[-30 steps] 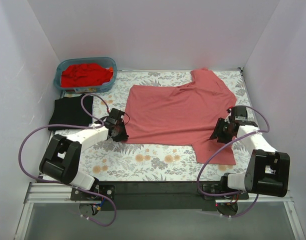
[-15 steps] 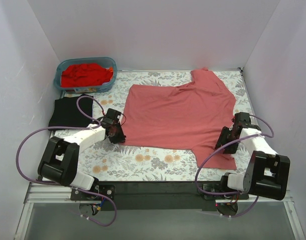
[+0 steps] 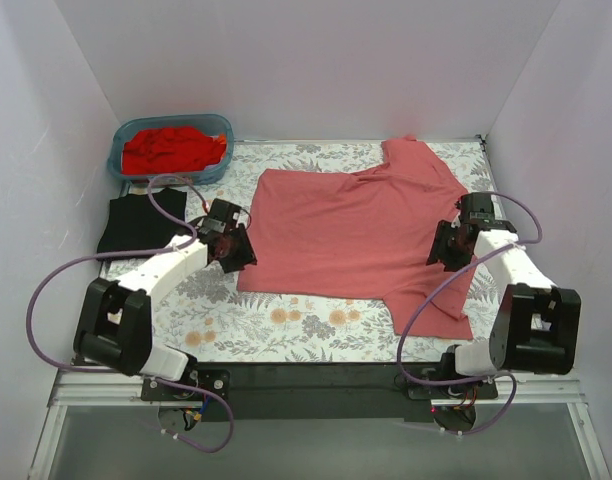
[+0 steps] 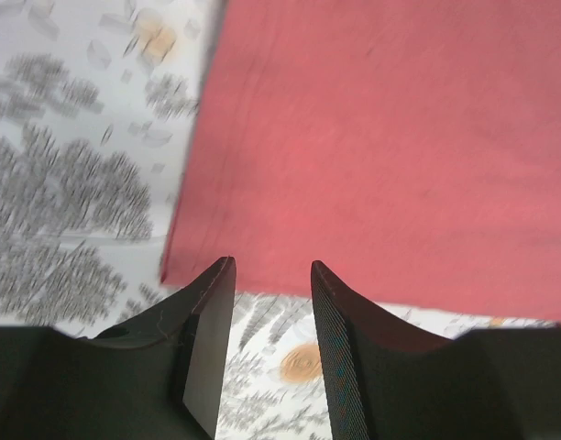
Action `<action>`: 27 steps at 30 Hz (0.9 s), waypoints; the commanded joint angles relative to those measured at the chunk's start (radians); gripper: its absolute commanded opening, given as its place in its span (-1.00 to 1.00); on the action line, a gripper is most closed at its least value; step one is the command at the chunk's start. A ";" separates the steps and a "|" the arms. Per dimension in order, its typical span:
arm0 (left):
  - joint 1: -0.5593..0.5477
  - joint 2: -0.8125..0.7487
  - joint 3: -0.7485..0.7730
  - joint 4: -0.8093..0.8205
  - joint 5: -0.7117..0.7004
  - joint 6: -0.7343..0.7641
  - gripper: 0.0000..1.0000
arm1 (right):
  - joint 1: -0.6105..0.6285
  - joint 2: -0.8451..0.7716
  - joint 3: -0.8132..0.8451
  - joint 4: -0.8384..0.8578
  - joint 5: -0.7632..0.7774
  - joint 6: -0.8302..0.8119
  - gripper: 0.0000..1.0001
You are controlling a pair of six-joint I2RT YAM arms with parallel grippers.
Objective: Fold and stack the t-shirts
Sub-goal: Flatten the tshirt out
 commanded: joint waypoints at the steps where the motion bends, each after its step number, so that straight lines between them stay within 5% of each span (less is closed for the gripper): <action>1: 0.005 0.101 0.090 0.062 0.008 0.037 -0.24 | -0.001 0.084 0.038 0.085 0.024 -0.005 0.11; 16: 0.037 0.358 0.105 0.116 0.008 -0.004 -0.54 | 0.004 0.324 0.084 0.204 -0.022 -0.015 0.11; 24: 0.112 0.527 0.275 0.114 0.056 0.000 -0.53 | 0.032 0.589 0.402 0.222 -0.025 -0.026 0.12; 27: 0.117 0.552 0.378 0.099 0.042 0.008 -0.35 | 0.039 0.652 0.566 0.144 -0.030 -0.040 0.13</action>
